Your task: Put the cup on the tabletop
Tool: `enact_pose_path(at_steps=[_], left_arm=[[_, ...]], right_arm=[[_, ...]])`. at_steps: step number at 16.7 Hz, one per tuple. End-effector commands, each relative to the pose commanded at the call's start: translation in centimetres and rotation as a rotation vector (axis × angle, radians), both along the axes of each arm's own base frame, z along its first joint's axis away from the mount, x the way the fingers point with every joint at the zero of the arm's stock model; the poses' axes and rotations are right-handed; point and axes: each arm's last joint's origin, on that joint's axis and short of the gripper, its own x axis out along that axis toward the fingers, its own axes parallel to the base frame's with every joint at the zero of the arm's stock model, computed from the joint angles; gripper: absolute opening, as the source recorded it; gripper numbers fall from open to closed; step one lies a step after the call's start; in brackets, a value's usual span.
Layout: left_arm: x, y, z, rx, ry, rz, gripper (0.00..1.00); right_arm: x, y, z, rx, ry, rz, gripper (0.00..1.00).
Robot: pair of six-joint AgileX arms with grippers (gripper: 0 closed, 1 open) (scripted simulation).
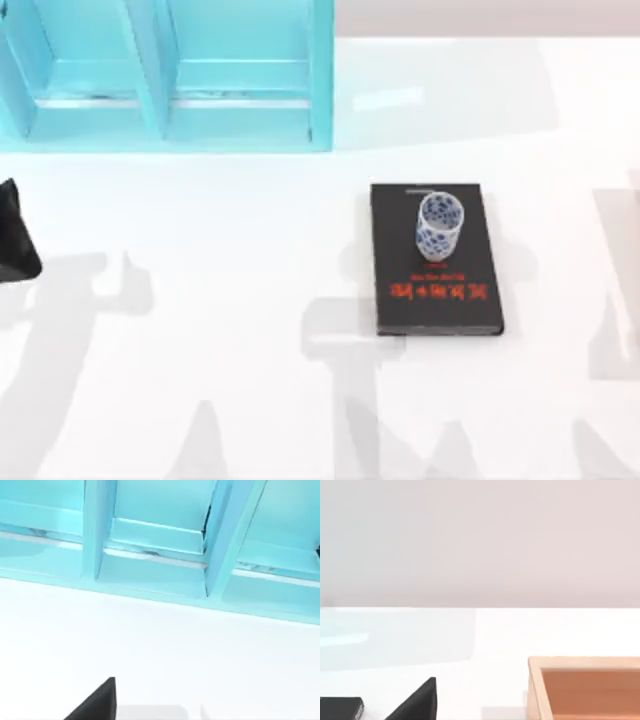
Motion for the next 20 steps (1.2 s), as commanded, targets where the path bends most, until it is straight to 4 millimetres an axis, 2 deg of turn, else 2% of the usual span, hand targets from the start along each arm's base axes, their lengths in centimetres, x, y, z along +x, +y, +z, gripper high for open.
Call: enact_pose_path(at_steps=[4, 7, 9, 11, 13, 15, 17, 20], left_arm=[[4.9, -2.5, 7.2, -0.091, 0.134, 0.001, 1.00], [9.5, -5.8, 11.8, -0.149, 0.218, -0.011, 1.00], [12.5, -9.0, 13.8, -0.175, 0.278, -0.026, 1.00], [15.3, -12.7, 14.7, -0.185, 0.347, -0.043, 1.00], [17.6, -17.0, 14.1, -0.173, 0.431, -0.061, 1.00], [19.3, -21.4, 12.2, -0.138, 0.524, -0.077, 1.00], [20.1, -25.8, 9.2, -0.080, 0.623, -0.090, 1.00], [20.0, -31.2, 4.1, 0.028, 0.758, -0.103, 1.00]], right_arm=[[0.0, 0.0, 0.0, 0.000, 0.000, 0.000, 1.00], [0.0, 0.0, 0.0, 0.000, 0.000, 0.000, 1.00], [0.0, 0.0, 0.0, 0.000, 0.000, 0.000, 1.00], [0.0, 0.0, 0.0, 0.000, 0.000, 0.000, 1.00], [0.0, 0.0, 0.0, 0.000, 0.000, 0.000, 1.00], [0.0, 0.0, 0.0, 0.000, 0.000, 0.000, 1.00], [0.0, 0.0, 0.0, 0.000, 0.000, 0.000, 1.00], [0.0, 0.0, 0.0, 0.000, 0.000, 0.000, 1.00]])
